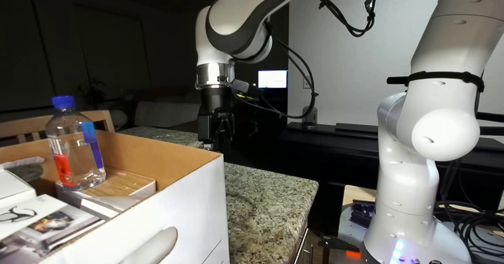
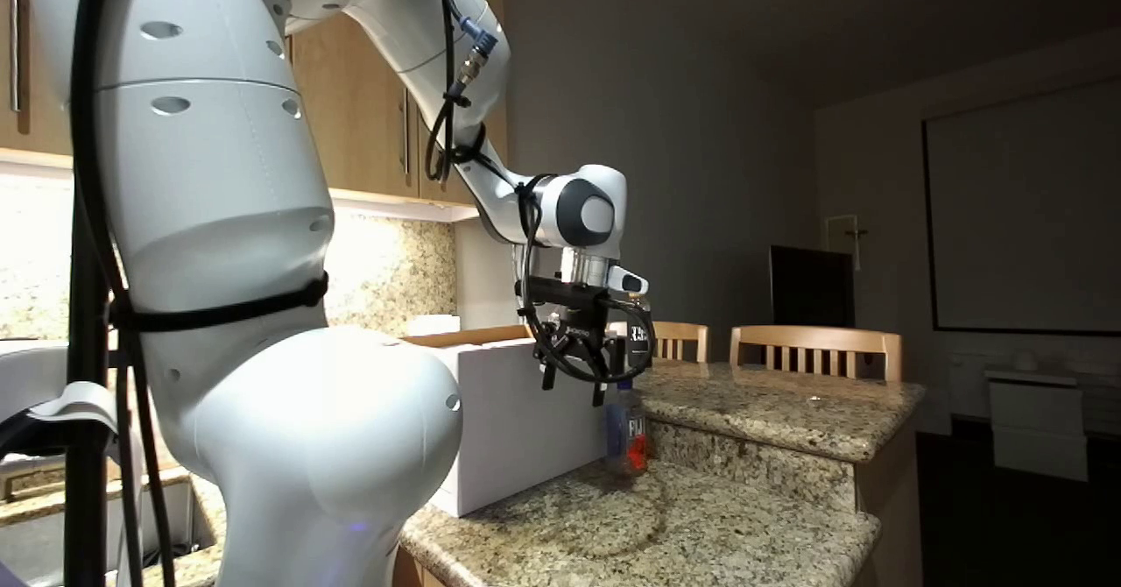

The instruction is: Put the water bottle on the counter in the box

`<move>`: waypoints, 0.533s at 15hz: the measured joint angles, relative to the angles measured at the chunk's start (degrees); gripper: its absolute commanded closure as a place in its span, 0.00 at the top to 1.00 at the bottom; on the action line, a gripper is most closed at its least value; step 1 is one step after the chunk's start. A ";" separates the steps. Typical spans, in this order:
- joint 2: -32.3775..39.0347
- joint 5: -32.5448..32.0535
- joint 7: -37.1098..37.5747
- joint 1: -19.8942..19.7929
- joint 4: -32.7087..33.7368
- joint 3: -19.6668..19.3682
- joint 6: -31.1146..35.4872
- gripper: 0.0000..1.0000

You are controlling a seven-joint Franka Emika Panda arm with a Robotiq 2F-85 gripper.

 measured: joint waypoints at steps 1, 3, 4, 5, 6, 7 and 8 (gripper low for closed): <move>-0.06 0.00 -0.08 -0.01 0.00 -0.02 0.00 1.00; 0.98 -1.12 -0.10 -1.04 3.77 -0.79 -0.20 1.00; 2.27 -2.13 -0.10 -2.01 7.43 -1.33 -0.29 1.00; 3.77 -3.08 -0.10 -2.95 11.02 -1.82 -0.30 1.00; 5.54 -3.92 -0.10 -3.72 14.74 -2.18 -0.32 1.00; 7.60 -4.39 -0.10 -4.22 18.52 -2.49 -0.39 1.00; 9.96 -4.54 -0.13 -4.55 22.31 -2.69 -0.82 1.00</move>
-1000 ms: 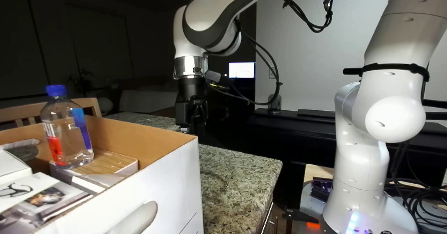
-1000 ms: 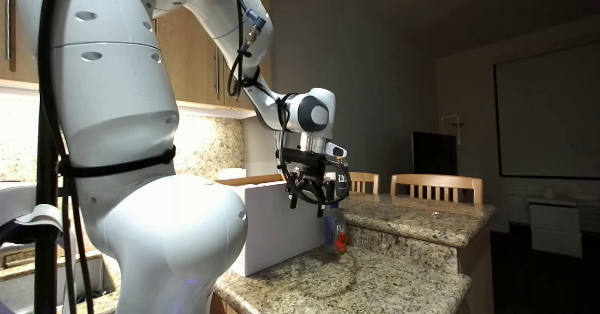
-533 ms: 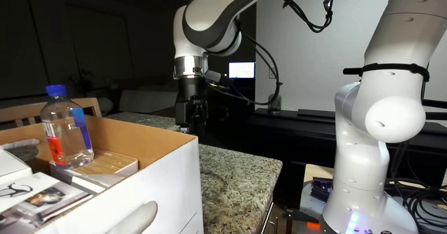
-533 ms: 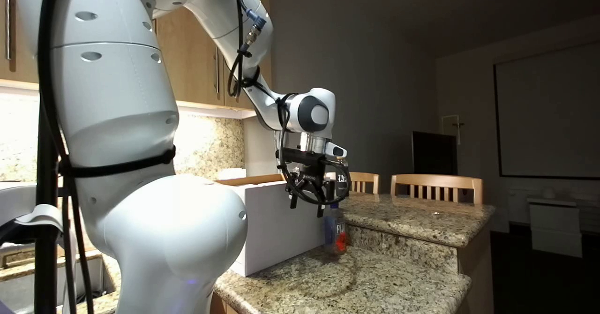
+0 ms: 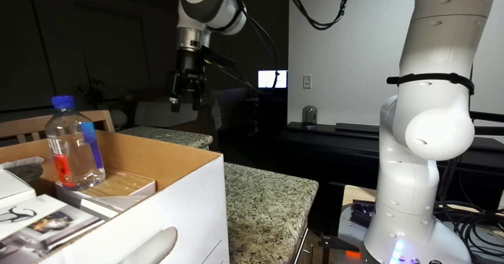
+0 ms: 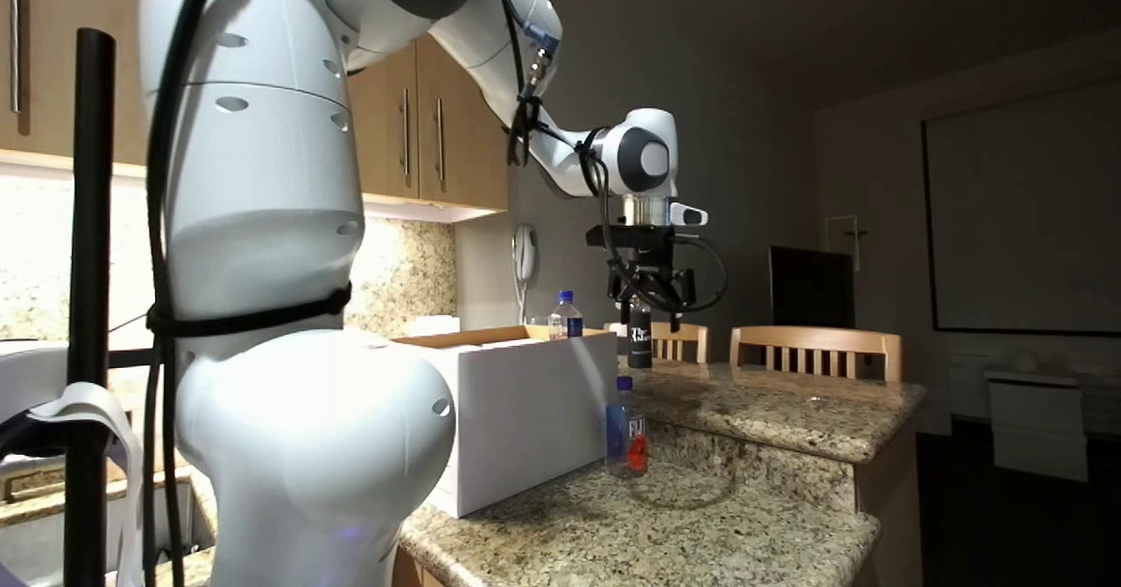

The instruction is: Put the water bottle on the counter in the box

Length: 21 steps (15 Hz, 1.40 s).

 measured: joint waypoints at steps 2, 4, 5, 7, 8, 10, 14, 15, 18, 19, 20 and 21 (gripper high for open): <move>5.03 -0.03 -0.01 -0.15 7.44 -0.06 -3.08 1.00; 9.71 -0.03 -0.03 -0.13 14.36 0.14 -8.30 1.00; 11.29 -0.03 -0.03 -0.13 16.45 0.21 -9.37 1.00; 12.61 -0.03 -0.04 -0.13 17.92 0.23 -9.76 1.00; 12.68 -0.03 -0.04 -0.13 17.96 0.23 -9.77 1.00; 12.67 -0.03 -0.04 -0.13 18.00 0.23 -9.79 1.00; 12.67 -0.03 -0.04 -0.13 18.01 0.23 -9.82 1.00; 12.67 -0.03 -0.04 -0.13 18.02 0.23 -9.82 1.00; 12.67 -0.03 -0.04 -0.13 18.02 0.23 -9.83 1.00; 12.68 -0.03 -0.04 -0.13 18.02 0.25 -9.83 1.00; 12.74 -0.02 -0.04 -0.13 18.01 0.34 -9.79 1.00; 12.85 -0.02 -0.04 -0.12 18.01 0.48 -9.75 1.00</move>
